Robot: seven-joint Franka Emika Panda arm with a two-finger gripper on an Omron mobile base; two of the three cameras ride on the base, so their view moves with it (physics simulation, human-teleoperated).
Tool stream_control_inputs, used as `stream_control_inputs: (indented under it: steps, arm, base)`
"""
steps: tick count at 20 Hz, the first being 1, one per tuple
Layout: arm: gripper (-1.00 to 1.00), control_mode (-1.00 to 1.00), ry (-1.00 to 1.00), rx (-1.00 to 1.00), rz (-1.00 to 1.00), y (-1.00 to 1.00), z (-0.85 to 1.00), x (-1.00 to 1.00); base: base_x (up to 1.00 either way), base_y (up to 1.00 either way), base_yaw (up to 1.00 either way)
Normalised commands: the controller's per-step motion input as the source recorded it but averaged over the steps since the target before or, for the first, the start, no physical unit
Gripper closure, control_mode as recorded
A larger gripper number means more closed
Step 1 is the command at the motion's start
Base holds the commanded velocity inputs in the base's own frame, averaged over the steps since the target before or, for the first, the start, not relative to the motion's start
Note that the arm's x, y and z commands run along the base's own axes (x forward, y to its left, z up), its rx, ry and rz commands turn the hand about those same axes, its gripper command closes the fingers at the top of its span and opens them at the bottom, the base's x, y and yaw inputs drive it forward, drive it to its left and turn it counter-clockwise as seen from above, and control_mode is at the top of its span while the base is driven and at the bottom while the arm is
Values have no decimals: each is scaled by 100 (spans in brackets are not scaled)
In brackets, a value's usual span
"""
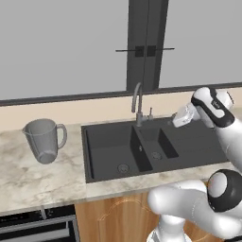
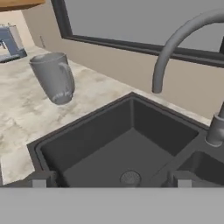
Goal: Turn on the sink faucet and place the jug under the water for a few seconds to fill it up.
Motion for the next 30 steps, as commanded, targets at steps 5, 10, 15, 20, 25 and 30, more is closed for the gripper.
stream_control_inputs:
  steps: [5, 10, 15, 20, 25, 30]
  arm:
    - [-100, -100, -14, 13, 4, -3, -9, 44]
    - [-100, -100, -7, 13, -5, 0, -7, 66]
    - [-100, -100, -5, 11, -8, 0, -7, 54]
    - [-100, -100, -1, 7, -2, -5, -9, 44]
    - [-100, -100, -3, 1, 0, -14, -14, 17]
    - [-100, -100, -2, 0, 0, -10, -21, 25]
  base:
    - [0, 0, 0]
    - [0, 0, 0]
    - [0, 0, 0]
    - [0, 0, 0]
    - [0, 0, 0]
    - [0, 0, 0]
